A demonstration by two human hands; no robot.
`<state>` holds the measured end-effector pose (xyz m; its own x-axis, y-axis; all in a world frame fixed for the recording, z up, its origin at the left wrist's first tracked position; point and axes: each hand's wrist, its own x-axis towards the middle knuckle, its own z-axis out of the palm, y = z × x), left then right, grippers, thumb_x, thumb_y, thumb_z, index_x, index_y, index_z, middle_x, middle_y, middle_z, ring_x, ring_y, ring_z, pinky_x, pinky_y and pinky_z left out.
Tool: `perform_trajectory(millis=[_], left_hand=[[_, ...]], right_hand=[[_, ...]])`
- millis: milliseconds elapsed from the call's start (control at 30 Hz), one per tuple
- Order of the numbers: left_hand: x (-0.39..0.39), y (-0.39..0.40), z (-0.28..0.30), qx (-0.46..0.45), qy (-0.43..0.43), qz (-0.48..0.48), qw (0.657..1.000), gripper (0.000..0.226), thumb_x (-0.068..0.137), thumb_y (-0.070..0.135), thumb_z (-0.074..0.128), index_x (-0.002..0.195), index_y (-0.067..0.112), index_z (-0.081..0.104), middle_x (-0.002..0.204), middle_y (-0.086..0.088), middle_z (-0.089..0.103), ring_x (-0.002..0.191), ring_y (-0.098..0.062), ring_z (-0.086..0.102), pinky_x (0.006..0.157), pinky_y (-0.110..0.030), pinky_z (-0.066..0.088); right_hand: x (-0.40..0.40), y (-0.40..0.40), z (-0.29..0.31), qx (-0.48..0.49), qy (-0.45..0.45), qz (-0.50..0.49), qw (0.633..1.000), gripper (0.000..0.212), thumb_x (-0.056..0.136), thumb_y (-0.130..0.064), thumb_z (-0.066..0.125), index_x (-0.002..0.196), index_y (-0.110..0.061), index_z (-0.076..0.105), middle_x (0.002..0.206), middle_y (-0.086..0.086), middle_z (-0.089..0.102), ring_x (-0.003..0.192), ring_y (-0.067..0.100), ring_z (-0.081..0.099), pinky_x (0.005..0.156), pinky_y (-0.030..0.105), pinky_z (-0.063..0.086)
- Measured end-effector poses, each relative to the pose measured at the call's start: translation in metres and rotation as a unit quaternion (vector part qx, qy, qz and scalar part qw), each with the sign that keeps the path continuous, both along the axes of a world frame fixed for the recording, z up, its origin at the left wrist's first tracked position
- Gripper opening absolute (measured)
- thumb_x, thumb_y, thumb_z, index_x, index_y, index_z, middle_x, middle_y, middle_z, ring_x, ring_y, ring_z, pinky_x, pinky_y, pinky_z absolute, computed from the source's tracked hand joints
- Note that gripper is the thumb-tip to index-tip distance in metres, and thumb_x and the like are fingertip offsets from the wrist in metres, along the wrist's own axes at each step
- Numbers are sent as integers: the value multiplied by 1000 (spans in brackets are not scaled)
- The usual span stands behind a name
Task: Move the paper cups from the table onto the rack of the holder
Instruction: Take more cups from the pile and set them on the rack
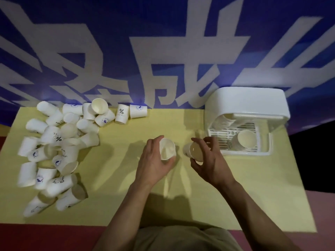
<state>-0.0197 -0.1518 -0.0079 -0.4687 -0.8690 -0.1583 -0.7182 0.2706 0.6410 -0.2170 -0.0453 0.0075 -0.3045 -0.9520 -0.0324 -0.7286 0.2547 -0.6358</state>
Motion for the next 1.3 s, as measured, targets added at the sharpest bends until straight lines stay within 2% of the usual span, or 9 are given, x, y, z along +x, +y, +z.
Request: perform_trajectory(millis=[233,433,567,733,900,1000,1067,1167,1300], left_hand=[[-115,60,33,-31,57,-27,998,80,82,41,75,146,39,28,133,17,37,120,-7,43,86,-27,45],[-208,98,40,-72,101,-54,991,75,83,27,80,143,37,36,134,15,39,124,-5,46,95,-20,44],[-250,108,36,-77,105,-62,990,73,82,23,81,142,35,40,136,10,40,127,-11,48,100,-23,45],[-277,111,25,-82,78,-79,990,71,82,22,76,141,34,38,134,8,40,125,-10,48,101,-19,41],[-290,112,9,-74,13,-89,993,75,83,19,79,146,32,40,135,4,41,126,-21,49,104,-39,48],[-293,111,-2,-36,-30,-116,992,86,84,25,81,155,28,33,148,3,36,135,-25,42,114,-45,38],[-294,108,-10,6,-67,-149,987,95,85,32,79,160,26,22,160,3,24,146,-25,29,121,-43,28],[-292,105,-18,46,-74,-156,984,100,86,30,78,162,26,13,166,4,13,154,-21,17,125,-40,16],[-278,102,-17,71,-32,-111,991,97,88,22,76,161,29,13,163,6,15,152,-13,18,118,-25,24]], right_hand=[[-95,79,17,-38,-3,-55,998,61,86,-35,75,141,-27,49,134,-3,46,108,21,61,76,32,58],[-167,129,25,-58,-1,-77,995,58,89,-35,74,141,-38,47,140,-6,40,114,17,57,77,35,63],[-204,149,30,-72,-8,-102,992,59,88,-35,77,140,-37,48,145,-6,36,121,13,52,82,24,58],[-231,157,34,-93,-36,-120,988,56,91,-40,73,142,-36,48,145,-5,37,122,11,52,84,-2,39],[-238,153,33,-101,-35,-120,987,57,94,-42,69,145,-37,45,145,-5,38,124,10,50,84,-4,37],[-238,146,33,-112,-45,-103,987,60,96,-40,69,149,-32,42,144,-4,41,126,9,50,96,1,38],[-238,139,31,-122,-52,-89,987,60,96,-37,70,148,-27,42,143,-5,43,127,11,51,102,12,44],[-239,127,26,-113,-46,-66,990,60,96,-40,68,148,-29,41,144,-8,42,127,12,52,99,22,50],[-238,113,14,-79,-24,-21,996,61,97,-43,67,151,-30,41,145,-7,44,125,15,55,87,38,60]])
